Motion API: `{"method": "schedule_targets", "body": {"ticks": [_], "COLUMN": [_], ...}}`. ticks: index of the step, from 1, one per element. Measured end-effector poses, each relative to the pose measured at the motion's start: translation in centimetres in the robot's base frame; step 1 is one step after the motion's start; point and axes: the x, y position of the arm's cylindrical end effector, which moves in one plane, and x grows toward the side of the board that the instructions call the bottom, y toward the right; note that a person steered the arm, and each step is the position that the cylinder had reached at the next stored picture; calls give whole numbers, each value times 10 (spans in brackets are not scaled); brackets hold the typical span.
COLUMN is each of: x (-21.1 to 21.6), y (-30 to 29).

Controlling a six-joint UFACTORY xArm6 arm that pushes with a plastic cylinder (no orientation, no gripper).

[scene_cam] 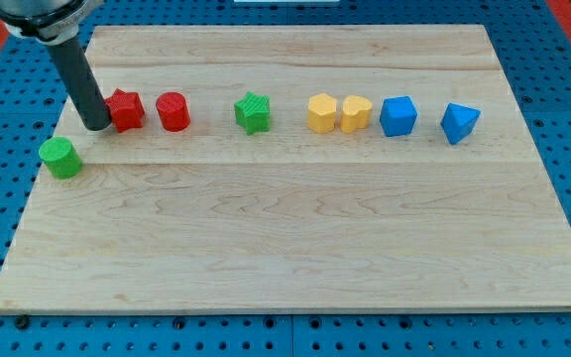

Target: Keep red blocks and green blocks in a horizontal line with other blocks

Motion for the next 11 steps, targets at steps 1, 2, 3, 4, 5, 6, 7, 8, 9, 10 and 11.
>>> {"method": "schedule_targets", "body": {"ticks": [1, 2, 3, 4, 5, 6, 7, 8, 9, 10, 11], "x": [13, 45, 110, 115, 78, 59, 123, 117, 88, 58, 92], "y": [6, 63, 64, 18, 8, 8, -11, -71, -66, -56, -63]}}
